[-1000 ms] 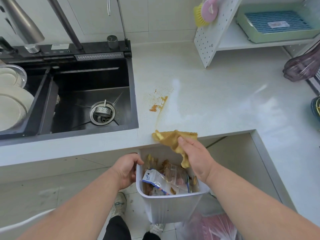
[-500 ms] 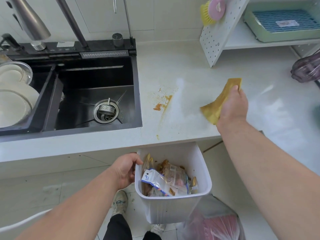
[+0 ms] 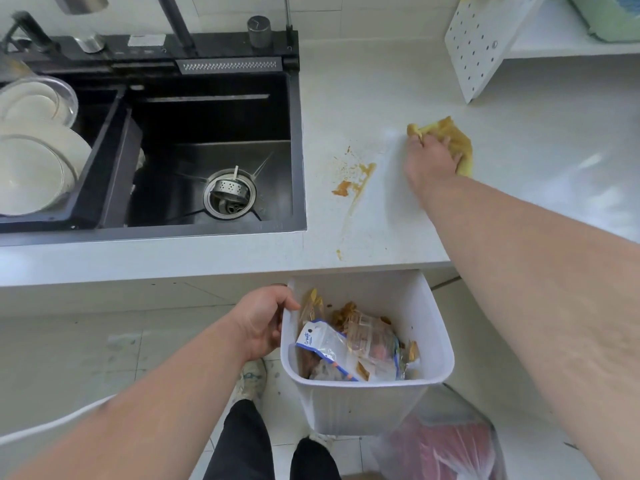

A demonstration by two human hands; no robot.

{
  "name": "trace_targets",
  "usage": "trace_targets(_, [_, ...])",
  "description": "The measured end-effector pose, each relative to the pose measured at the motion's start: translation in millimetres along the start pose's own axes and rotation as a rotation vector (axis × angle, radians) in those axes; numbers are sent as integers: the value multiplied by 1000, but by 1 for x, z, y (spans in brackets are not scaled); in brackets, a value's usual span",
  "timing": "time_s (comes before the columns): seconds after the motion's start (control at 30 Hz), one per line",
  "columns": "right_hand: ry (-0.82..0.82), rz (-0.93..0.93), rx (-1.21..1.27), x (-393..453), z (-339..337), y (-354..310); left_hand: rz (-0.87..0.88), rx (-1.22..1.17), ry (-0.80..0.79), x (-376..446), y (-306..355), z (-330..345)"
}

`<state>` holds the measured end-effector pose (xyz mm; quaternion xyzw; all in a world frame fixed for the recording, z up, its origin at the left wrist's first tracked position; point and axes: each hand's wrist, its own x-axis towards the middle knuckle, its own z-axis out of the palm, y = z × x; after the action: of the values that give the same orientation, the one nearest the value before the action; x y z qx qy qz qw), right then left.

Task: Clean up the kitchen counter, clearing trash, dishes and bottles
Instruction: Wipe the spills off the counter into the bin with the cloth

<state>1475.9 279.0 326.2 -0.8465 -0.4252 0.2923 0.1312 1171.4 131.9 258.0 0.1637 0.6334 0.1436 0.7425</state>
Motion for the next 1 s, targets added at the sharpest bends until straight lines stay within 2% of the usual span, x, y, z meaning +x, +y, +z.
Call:
trace_targets(0.13, [-63, -137, -27, 12, 9, -27, -3, -24, -10, 3, -1, -1])
trace_targets(0.3, [-220, -344, -83, 5, 24, -53, -7, -12, -10, 6, 0, -3])
trace_targets(0.4, [-298, -383, 20, -8, 33, -54, -13, -6, -17, 7, 2, -6])
trace_targets(0.47, [-363, -379, 105, -17, 39, -46, -11, 2, -12, 7, 2, -6])
trace_targets(0.7, [-531, -517, 25, -69, 42, -4, 2, 1, -11, 7, 0, -5])
trace_targets(0.9, [-648, -568, -21, -116, 42, 31, -1, 32, -6, 9, 0, -6])
trace_targets(1.0, [-676, -576, 33, -140, 43, 46, -8, 34, -2, 11, 1, -7])
